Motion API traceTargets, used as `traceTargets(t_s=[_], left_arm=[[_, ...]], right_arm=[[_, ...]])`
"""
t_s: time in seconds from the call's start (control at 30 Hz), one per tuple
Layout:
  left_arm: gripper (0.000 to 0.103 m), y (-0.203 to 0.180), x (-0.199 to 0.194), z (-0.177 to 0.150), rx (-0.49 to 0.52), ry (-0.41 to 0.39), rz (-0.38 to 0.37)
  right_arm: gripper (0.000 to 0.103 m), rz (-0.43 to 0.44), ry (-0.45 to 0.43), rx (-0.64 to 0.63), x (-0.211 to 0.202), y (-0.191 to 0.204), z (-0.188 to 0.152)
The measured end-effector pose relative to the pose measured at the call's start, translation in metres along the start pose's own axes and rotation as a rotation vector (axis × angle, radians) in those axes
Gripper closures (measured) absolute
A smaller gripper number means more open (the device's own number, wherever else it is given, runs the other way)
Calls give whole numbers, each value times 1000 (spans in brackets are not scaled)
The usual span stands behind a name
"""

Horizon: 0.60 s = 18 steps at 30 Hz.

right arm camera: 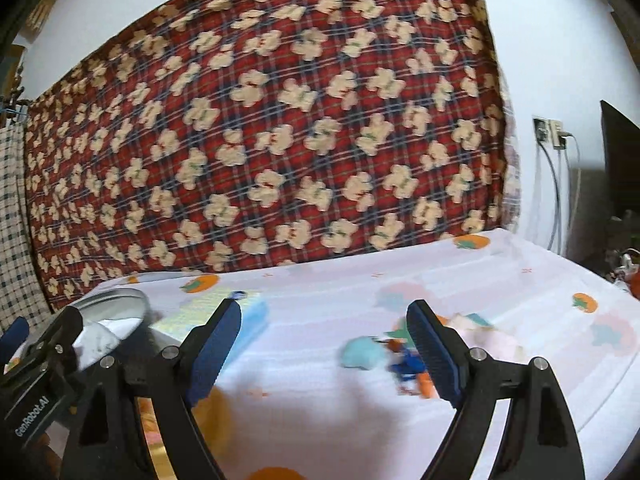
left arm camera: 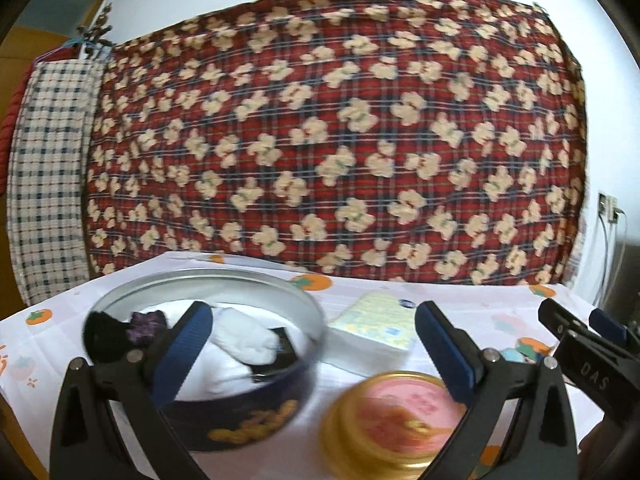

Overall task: Organize soft objects
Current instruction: 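Move both open grippers away from the tin toward the remaining soft items, then grasp the pink cloth with the right gripper while the left gripper grasps the blue figure keychain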

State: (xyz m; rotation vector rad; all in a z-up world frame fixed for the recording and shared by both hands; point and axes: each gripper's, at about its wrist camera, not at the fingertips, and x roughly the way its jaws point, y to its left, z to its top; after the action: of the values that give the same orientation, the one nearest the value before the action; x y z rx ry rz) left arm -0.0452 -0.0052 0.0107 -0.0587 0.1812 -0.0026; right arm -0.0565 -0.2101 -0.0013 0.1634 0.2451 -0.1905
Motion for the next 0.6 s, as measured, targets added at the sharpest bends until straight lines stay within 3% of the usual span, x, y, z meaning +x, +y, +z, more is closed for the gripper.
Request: traceTargets(t_s=[0.33, 0.5, 0.6], left_arm=[[1, -62, -5, -5, 77, 45, -154], [1, -90, -1, -9, 96, 116, -247], [1, -110, 7, -14, 115, 206, -321]], right_arm=[[16, -138, 99, 9, 4, -97, 9], [16, -129, 226, 40, 21, -138, 9], [16, -104, 306, 49, 34, -152, 6]])
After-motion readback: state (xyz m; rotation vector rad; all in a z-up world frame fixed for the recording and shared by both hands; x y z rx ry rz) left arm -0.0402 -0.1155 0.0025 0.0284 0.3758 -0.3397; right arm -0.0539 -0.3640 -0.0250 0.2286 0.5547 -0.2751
